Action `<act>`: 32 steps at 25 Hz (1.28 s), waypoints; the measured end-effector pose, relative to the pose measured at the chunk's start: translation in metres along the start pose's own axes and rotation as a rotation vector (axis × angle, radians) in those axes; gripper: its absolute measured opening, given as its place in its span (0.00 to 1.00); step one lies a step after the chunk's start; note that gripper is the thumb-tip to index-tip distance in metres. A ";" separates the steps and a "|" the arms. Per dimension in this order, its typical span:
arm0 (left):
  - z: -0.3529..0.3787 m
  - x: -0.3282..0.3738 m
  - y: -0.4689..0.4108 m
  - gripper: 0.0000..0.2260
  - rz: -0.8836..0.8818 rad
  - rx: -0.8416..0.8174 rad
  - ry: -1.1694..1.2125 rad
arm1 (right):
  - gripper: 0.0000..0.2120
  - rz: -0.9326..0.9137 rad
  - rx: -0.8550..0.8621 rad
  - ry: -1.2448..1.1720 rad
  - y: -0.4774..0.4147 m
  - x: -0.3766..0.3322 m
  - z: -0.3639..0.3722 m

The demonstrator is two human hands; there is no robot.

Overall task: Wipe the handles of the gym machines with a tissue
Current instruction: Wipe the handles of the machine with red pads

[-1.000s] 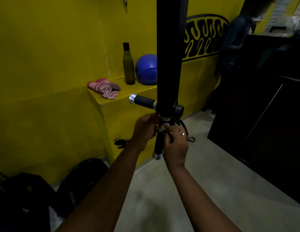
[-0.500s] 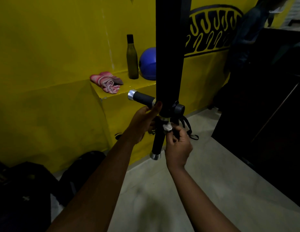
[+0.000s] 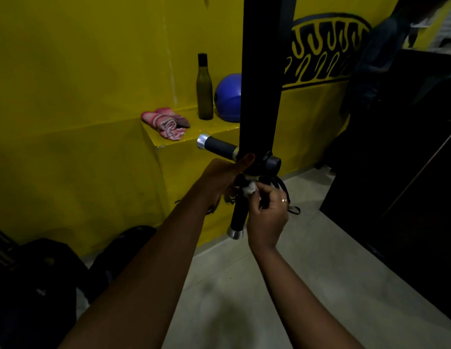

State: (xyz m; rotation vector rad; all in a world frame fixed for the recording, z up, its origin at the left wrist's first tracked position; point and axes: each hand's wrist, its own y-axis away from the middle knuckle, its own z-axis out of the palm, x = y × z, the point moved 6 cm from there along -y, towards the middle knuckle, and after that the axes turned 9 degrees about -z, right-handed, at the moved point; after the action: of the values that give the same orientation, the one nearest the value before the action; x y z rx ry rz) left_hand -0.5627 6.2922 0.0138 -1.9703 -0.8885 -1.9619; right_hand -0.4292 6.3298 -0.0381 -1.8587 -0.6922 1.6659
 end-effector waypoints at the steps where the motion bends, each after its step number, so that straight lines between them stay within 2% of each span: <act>1: 0.000 -0.002 0.000 0.36 0.008 -0.002 -0.014 | 0.03 -0.035 0.021 0.027 -0.007 -0.004 0.002; 3: 0.000 -0.005 0.000 0.46 0.012 -0.012 -0.059 | 0.03 -0.151 -0.003 0.082 -0.005 -0.006 0.008; 4: 0.000 -0.007 -0.003 0.48 0.002 -0.017 -0.072 | 0.03 -0.243 -0.059 0.119 0.004 -0.007 0.012; 6: -0.001 -0.005 -0.001 0.42 -0.020 -0.020 -0.072 | 0.04 -0.434 -0.171 0.180 0.017 -0.010 0.014; 8: -0.005 0.000 -0.001 0.33 -0.026 0.035 -0.063 | 0.05 -0.509 -0.161 0.201 0.003 -0.014 0.013; 9: -0.010 0.004 -0.001 0.34 -0.007 0.106 -0.060 | 0.06 -0.524 -0.128 0.213 -0.009 -0.021 0.012; 11: -0.023 0.017 -0.001 0.48 0.096 0.301 -0.076 | 0.06 -0.591 -0.135 0.267 -0.021 -0.034 0.017; 12: -0.028 0.026 0.002 0.56 0.153 0.361 -0.121 | 0.06 -0.648 -0.196 0.311 -0.015 -0.036 0.023; 13: -0.030 0.035 0.002 0.59 0.237 0.392 -0.220 | 0.08 -0.710 -0.262 0.364 -0.006 -0.035 0.027; 15: -0.024 0.056 -0.002 0.52 0.411 0.389 -0.638 | 0.11 -0.820 -0.360 0.439 0.010 -0.030 0.028; 17: -0.012 0.060 -0.013 0.35 0.507 0.225 -1.010 | 0.10 -0.846 -0.337 0.479 0.001 -0.037 0.026; 19: -0.009 0.058 -0.018 0.21 0.477 0.015 -1.014 | 0.07 -0.831 -0.264 0.531 -0.011 -0.049 0.029; 21: -0.011 0.061 -0.017 0.16 0.456 0.006 -1.000 | 0.05 -0.836 -0.271 0.585 -0.006 -0.053 0.043; 25: -0.013 0.067 -0.013 0.15 0.460 0.023 -0.961 | 0.09 -0.834 -0.402 0.630 0.018 -0.049 0.057; 30: -0.018 0.067 -0.016 0.15 0.454 0.033 -0.898 | 0.08 -0.698 -0.307 0.716 -0.005 -0.050 0.062; 32: -0.018 0.068 -0.017 0.15 0.447 0.037 -0.907 | 0.16 -0.729 -0.334 0.688 0.009 -0.043 0.065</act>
State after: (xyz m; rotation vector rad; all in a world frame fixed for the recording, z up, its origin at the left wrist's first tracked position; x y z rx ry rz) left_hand -0.5928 6.3132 0.0760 -2.7450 -0.5290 -0.7713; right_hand -0.4982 6.2975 -0.0196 -1.8848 -1.1795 0.4311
